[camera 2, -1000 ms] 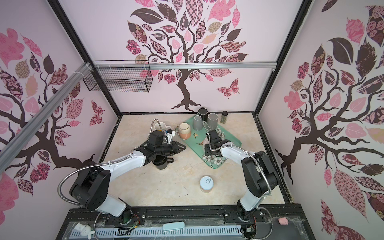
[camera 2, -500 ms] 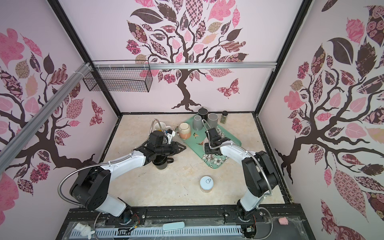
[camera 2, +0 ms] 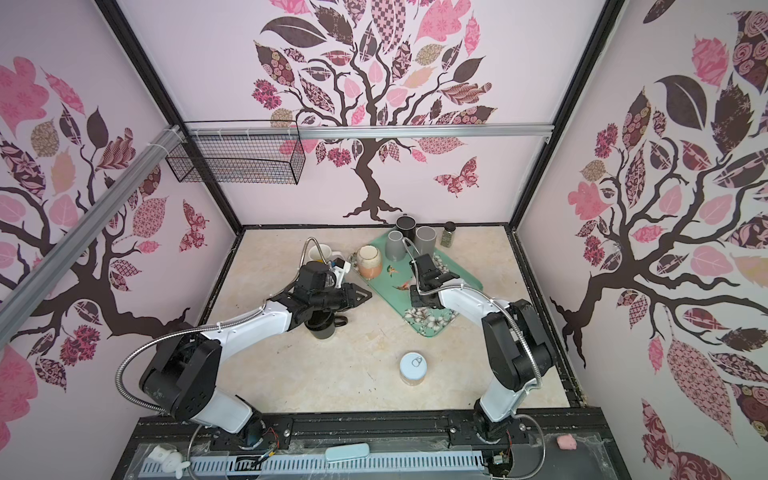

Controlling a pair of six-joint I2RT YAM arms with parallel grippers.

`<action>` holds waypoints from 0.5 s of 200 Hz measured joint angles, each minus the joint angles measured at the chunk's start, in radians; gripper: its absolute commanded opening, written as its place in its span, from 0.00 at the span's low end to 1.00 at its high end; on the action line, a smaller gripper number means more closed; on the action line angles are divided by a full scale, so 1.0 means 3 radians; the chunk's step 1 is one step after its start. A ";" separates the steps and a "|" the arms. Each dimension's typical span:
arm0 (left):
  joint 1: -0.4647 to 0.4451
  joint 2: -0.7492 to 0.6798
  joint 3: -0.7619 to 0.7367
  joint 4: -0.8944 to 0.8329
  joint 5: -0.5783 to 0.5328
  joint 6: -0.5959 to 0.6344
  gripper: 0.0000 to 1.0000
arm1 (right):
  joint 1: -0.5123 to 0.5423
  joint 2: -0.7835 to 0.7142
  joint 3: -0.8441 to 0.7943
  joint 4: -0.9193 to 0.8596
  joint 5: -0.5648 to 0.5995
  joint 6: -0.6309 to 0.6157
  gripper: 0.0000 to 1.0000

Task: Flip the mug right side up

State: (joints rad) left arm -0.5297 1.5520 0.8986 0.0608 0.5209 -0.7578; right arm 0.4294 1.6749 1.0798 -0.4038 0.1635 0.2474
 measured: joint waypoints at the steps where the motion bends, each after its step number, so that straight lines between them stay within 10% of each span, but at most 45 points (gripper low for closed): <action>1: -0.0001 0.0000 0.0000 -0.0001 -0.0001 0.0001 0.37 | 0.0000 0.0000 0.0000 0.0000 0.0003 -0.0004 0.00; 100: 0.0004 -0.0389 -0.0005 -0.0116 -0.0318 0.0029 0.37 | -0.0003 -0.0710 -0.0289 0.0407 -0.0304 0.0223 0.00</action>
State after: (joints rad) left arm -0.5285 1.4353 0.8970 0.0261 0.4255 -0.7490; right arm 0.4286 1.4620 0.9932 -0.2817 0.0723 0.3141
